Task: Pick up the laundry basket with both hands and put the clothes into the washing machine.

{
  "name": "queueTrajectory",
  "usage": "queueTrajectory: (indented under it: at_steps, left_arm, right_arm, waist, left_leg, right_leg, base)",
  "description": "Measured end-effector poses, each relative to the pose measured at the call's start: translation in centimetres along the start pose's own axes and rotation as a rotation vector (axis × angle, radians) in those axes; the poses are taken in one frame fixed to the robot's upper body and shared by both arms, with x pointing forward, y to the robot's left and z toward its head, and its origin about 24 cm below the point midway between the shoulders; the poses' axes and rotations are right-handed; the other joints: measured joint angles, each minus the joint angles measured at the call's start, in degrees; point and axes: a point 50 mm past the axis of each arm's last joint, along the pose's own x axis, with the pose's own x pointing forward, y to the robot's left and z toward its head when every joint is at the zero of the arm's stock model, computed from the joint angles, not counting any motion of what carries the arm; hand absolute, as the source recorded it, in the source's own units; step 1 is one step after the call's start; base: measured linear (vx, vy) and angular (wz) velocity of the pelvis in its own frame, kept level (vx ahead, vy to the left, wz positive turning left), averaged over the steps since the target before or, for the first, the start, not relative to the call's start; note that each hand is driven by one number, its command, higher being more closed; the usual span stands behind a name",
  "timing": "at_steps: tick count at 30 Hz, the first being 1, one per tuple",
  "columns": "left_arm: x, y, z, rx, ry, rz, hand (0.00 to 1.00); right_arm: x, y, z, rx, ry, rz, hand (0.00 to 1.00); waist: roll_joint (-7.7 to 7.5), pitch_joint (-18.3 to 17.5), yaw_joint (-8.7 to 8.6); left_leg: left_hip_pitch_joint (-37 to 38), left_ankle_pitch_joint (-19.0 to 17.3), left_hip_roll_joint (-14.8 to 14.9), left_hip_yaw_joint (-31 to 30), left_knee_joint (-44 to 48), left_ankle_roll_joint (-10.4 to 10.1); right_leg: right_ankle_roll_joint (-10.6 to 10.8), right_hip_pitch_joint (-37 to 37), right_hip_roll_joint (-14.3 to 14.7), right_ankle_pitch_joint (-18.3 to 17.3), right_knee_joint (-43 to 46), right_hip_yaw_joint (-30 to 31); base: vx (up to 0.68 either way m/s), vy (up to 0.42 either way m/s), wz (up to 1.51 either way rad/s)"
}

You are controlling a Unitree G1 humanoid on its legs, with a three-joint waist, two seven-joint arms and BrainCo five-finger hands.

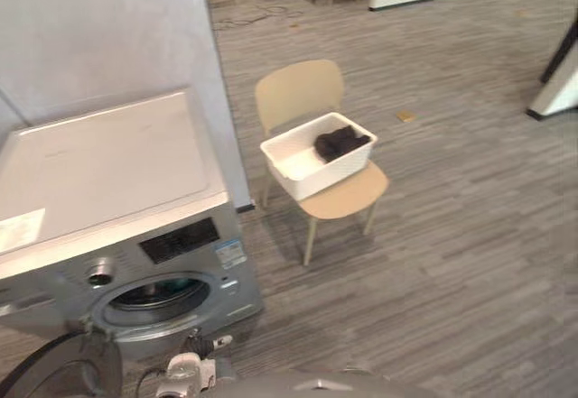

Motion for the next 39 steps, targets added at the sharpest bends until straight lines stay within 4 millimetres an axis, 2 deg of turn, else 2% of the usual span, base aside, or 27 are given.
queueTrajectory:
  at_steps: [1, 2, 4, 5, 6, 7, 9, 12, 14, 15, 16, 17, 18, 19, 20, 21, 22, 24, 25, 26, 27, 29, 30, 32, 35, 37, 39]
  left_arm:
    - [0.0, -0.2, -0.1, -0.005, 0.002, -0.008, 0.00]
    - [-0.1, -0.4, -0.4, -0.021, 0.011, -0.012, 0.00]
    - [-0.2, -0.5, -0.4, -0.036, 0.010, -0.014, 0.00]
    - [-0.2, -0.5, -0.4, -0.035, 0.012, -0.016, 0.00]
    - [-0.2, -0.5, -0.5, -0.042, 0.013, -0.013, 0.00]
    - [-0.1, 0.0, -0.6, -0.069, 0.018, 0.004, 0.00]
    - [-0.1, 0.9, -0.7, -0.057, 0.020, 0.024, 0.00]
    - [-0.4, 1.4, -2.3, -0.076, 0.076, 0.052, 0.00]
    - [-0.9, 2.0, -3.7, -0.077, 0.113, 0.071, 0.00]
    - [-1.0, 2.1, -3.9, -0.081, 0.118, 0.077, 0.00]
    - [-1.0, 2.7, -4.4, -0.079, 0.163, 0.099, 0.00]
    - [-1.2, 3.0, -4.9, -0.069, 0.177, 0.108, 0.00]
    - [-1.4, 3.4, -5.4, -0.045, 0.192, 0.120, 0.00]
    - [-1.6, 3.6, -5.9, -0.024, 0.222, 0.127, 0.00]
    - [-1.6, 3.7, -6.1, -0.022, 0.237, 0.136, 0.00]
    - [-1.7, 3.8, -6.2, -0.026, 0.253, 0.152, 0.00]
    - [-1.6, 3.6, -6.0, -0.002, 0.246, 0.143, 0.00]
    - [-1.6, 3.7, -6.1, 0.020, 0.253, 0.136, 0.00]
    - [-1.7, 4.2, -6.4, 0.024, 0.260, 0.152, 0.00]
    - [-1.8, 5.2, -6.2, 0.043, 0.245, 0.172, 0.00]
    - [-1.5, 4.5, -5.7, 0.053, 0.226, 0.142, 0.00]
    - [-1.2, 2.7, -4.8, 0.046, 0.183, 0.081, 0.00]
    - [-0.9, 1.7, -3.9, 0.040, 0.140, 0.058, 0.00]
    - [-0.4, 1.7, -2.2, 0.032, 0.088, 0.052, 0.00]
    - [0.0, 0.4, -0.4, -0.022, 0.040, 0.033, 0.00]
    - [-0.1, 0.4, -0.9, -0.068, 0.053, 0.045, 0.00]
    - [0.0, 0.4, -0.7, -0.070, 0.049, 0.050, 0.00]
  right_arm:
    - [0.0, -0.1, 0.4, -0.022, -0.012, -0.001, 0.00]
    - [0.1, 0.1, 0.9, -0.044, -0.026, 0.010, 0.00]
    - [0.2, 1.1, 2.0, -0.051, -0.055, 0.036, 0.00]
    - [0.2, 2.2, 2.6, -0.069, -0.081, 0.067, 0.00]
    - [0.1, 3.0, 3.2, -0.077, -0.108, 0.092, 0.00]
    - [0.0, 4.4, 3.5, -0.093, -0.139, 0.134, 0.00]
    - [-0.3, 6.3, 3.4, -0.128, -0.151, 0.192, 0.00]
    - [-0.5, 7.2, 3.3, -0.159, -0.157, 0.223, 0.00]
    - [-0.7, 7.4, 2.8, -0.187, -0.157, 0.236, 0.00]
    - [-0.8, 7.3, 2.5, -0.201, -0.160, 0.239, 0.00]
    - [-0.9, 7.5, 2.4, -0.215, -0.164, 0.250, 0.00]
    - [-0.9, 7.6, 2.4, -0.227, -0.168, 0.259, 0.00]
    - [-1.0, 7.4, 2.3, -0.233, -0.172, 0.262, 0.00]
    - [-0.9, 6.9, 2.2, -0.228, -0.165, 0.248, 0.00]
    - [-0.9, 6.5, 2.1, -0.208, -0.159, 0.239, 0.00]
    - [-0.8, 6.2, 2.3, -0.194, -0.161, 0.231, 0.00]
    - [-0.7, 5.8, 2.7, -0.169, -0.168, 0.217, 0.00]
    - [-0.7, 6.0, 2.9, -0.158, -0.177, 0.220, 0.00]
    - [-0.7, 6.1, 2.8, -0.157, -0.174, 0.221, 0.00]
    - [-0.9, 6.2, 1.8, -0.148, -0.150, 0.225, 0.00]
    - [-0.8, 5.6, 1.9, -0.115, -0.150, 0.205, 0.00]
    - [-0.6, 4.9, 2.7, -0.084, -0.170, 0.178, 0.00]
    - [-0.6, 5.0, 2.9, -0.075, -0.174, 0.180, 0.00]
    - [-0.6, 5.0, 2.7, -0.079, -0.165, 0.181, 0.00]
    - [-0.4, 4.2, 1.8, -0.093, -0.120, 0.159, 0.00]
    - [-0.4, 3.8, 0.3, -0.097, -0.063, 0.147, 0.00]
    - [-0.4, 3.5, 0.2, -0.109, -0.059, 0.142, 0.00]
  waist:
    - [-0.06, 0.08, 0.29]
    - [0.03, 0.13, 0.68]
    - [0.67, 0.56, 1.34]
    - [1.20, 0.82, 1.62]
    - [2.05, 1.15, 2.22]
    - [2.75, 1.48, 3.21]
    - [0.91, 0.91, 3.74]
    - [0.71, 1.17, 3.78]
    - [-0.27, 0.23, 4.54]
    - [-0.81, -0.54, 5.07]
    - [-2.11, -1.29, 4.79]
    - [-2.69, -1.26, 4.52]
    - [-3.35, -0.93, 4.05]
    - [-3.62, -0.54, 3.36]
    - [-3.63, -0.41, 3.27]
    - [-3.44, 0.03, 3.30]
    - [-3.14, 0.80, 3.23]
    - [-3.12, 1.18, 2.18]
    - [-3.90, 1.36, 1.61]
    - [-7.17, 0.95, 1.58]
    - [-5.87, 1.22, 2.07]
    - [-1.80, 1.18, 2.36]
    - [-0.70, 0.88, 2.12]
    - [-1.52, 0.73, 0.80]
    - [-1.39, 0.37, -0.05]
    - [-3.32, -0.45, 0.17]
    - [-3.31, -0.43, -0.20]
  left_leg:
    - [-1.30, -9.73, -6.13, -1.42, 6.19, -4.29]
    - [-1.75, -14.99, -11.32, -2.60, 7.33, -7.41]
    - [-2.03, -19.82, -18.50, -2.24, 3.62, -8.50]
    - [-1.39, -21.28, -22.29, -0.79, -4.60, -8.42]
    - [-0.21, -21.26, -23.71, -0.49, -13.30, -8.61]
    - [2.12, -21.64, -24.48, 1.21, -17.52, -6.35]
    - [3.37, -23.90, -26.99, 0.86, -20.11, -6.53]
    - [5.55, -25.31, -28.67, 2.25, -20.25, -4.14]
    - [8.62, -25.81, -29.22, 4.57, -22.73, -3.40]
    - [10.22, -26.23, -29.52, 5.25, -24.27, -2.87]
    - [12.92, -26.22, -30.52, 5.25, -26.99, -2.92]
    - [13.95, -26.06, -30.90, 5.25, -27.82, -3.19]
    - [15.85, -25.96, -31.06, 4.83, -27.68, -2.77]
    - [18.41, -26.04, -30.99, 3.05, -27.83, -2.70]
    - [19.62, -26.03, -30.67, 2.27, -28.16, -2.72]
    - [21.32, -26.00, -30.03, 0.92, -28.77, -2.76]
    - [23.75, -25.56, -28.44, -0.85, -29.85, -3.57]
    - [25.20, -25.49, -26.95, -3.11, -29.76, -4.37]
    - [25.99, -25.73, -26.64, -4.55, -29.65, -5.18]
    - [27.01, -27.33, -27.58, -6.65, -29.59, -7.69]
    - [27.33, -30.45, -25.66, -9.03, -29.41, -9.07]
    - [26.75, -31.15, -22.06, -10.25, -29.94, -8.35]
    - [26.22, -31.04, -19.36, -10.25, -30.00, -9.83]
    - [26.36, -31.01, -18.13, -11.02, -31.21, -10.40]
    - [27.11, -30.44, -14.65, -12.98, -34.87, -10.12]
    - [22.61, -26.61, -14.66, -14.63, -26.40, -9.45]
    - [15.25, -23.38, -14.68, -16.20, -13.12, -9.26]
  right_leg:
    - [-0.50, 1.32, 0.40, 0.30, -1.24, 1.92]
    - [-0.56, 1.57, 0.34, 0.33, -1.59, 3.21]
    - [-0.53, 1.84, 0.34, 0.55, -1.87, 4.73]
    - [-0.26, 2.02, 0.63, 0.22, -1.75, 6.34]
    - [0.43, 1.78, 1.33, -0.56, -1.27, 7.93]
    - [0.44, 1.13, 1.67, -1.51, -0.46, 11.28]
    - [0.41, 1.15, 0.44, -0.38, -1.89, 12.28]
    - [1.89, 2.48, -1.23, -1.74, -1.58, 14.48]
    - [2.42, 1.48, -2.18, -4.31, 4.31, 14.38]
    - [2.96, -0.75, -2.15, -5.52, 10.72, 14.14]
    - [4.96, -6.29, -2.16, -5.51, 23.51, 13.96]
    - [7.21, -8.96, -2.26, -4.48, 29.60, 14.00]
    - [11.80, -12.80, -2.58, -0.72, 39.30, 13.39]
    - [12.69, -14.16, -3.69, 2.54, 45.32, 10.95]
    - [12.07, -14.76, -4.30, 2.35, 47.37, 9.35]
    - [9.90, -15.97, -5.27, 0.96, 49.44, 6.59]
    - [6.29, -18.37, -7.27, -2.72, 49.02, 2.50]
    - [4.55, -19.71, -9.40, -4.23, 41.74, 0.14]
    - [3.52, -19.82, -11.10, -3.22, 34.43, -0.09]
    - [1.86, -19.09, -13.52, 5.47, 20.87, 0.23]
    - [3.84, -18.64, -11.13, 4.90, 19.40, 0.93]
    - [3.00, -16.48, -6.34, 6.56, 14.23, 0.40]
    - [2.06, -17.21, -3.85, 5.59, 13.56, 0.28]
    - [0.88, -18.65, -2.82, 3.90, 16.30, -0.16]
    - [-0.45, -19.09, -1.43, 1.26, 18.49, -4.19]
    - [-2.47, -17.64, -1.11, -0.05, 17.55, -6.29]
    - [-3.16, -14.64, -0.50, 0.02, 14.56, -9.02]
  base:
    - [0.16, -0.063, -0.66]
    - [0.13, -0.011, -0.64]
    - [0.15, 0.080, -0.68]
    - [0.17, 0.118, -0.84]
    - [0.16, 0.121, -1.04]
    - [0.13, 0.086, -0.90]
    - [0.24, 0.093, -0.64]
    - [0.25, 0.108, -0.44]
    - [0.23, 0.043, -0.44]
    - [0.32, -0.005, -0.28]
    - [0.35, -0.021, -0.15]
    - [0.40, -0.064, 0.12]
    - [0.39, -0.118, 0.51]
    - [0.41, -0.147, 0.66]
    - [0.39, -0.203, 0.70]
    - [0.33, -0.241, 0.69]
    - [0.30, -0.261, 0.63]
    - [0.22, -0.290, 0.64]
    - [0.25, -0.400, 0.86]
    - [0.26, -0.449, 0.78]
    - [0.26, -0.511, 0.37]
    - [0.12, -0.347, -0.39]
    - [0.03, -0.275, -0.51]
    - [0.01, -0.277, -0.08]
    - [0.04, -0.290, 0.40]
    - [0.09, -0.247, 0.37]
    - [0.11, -0.338, 0.64]
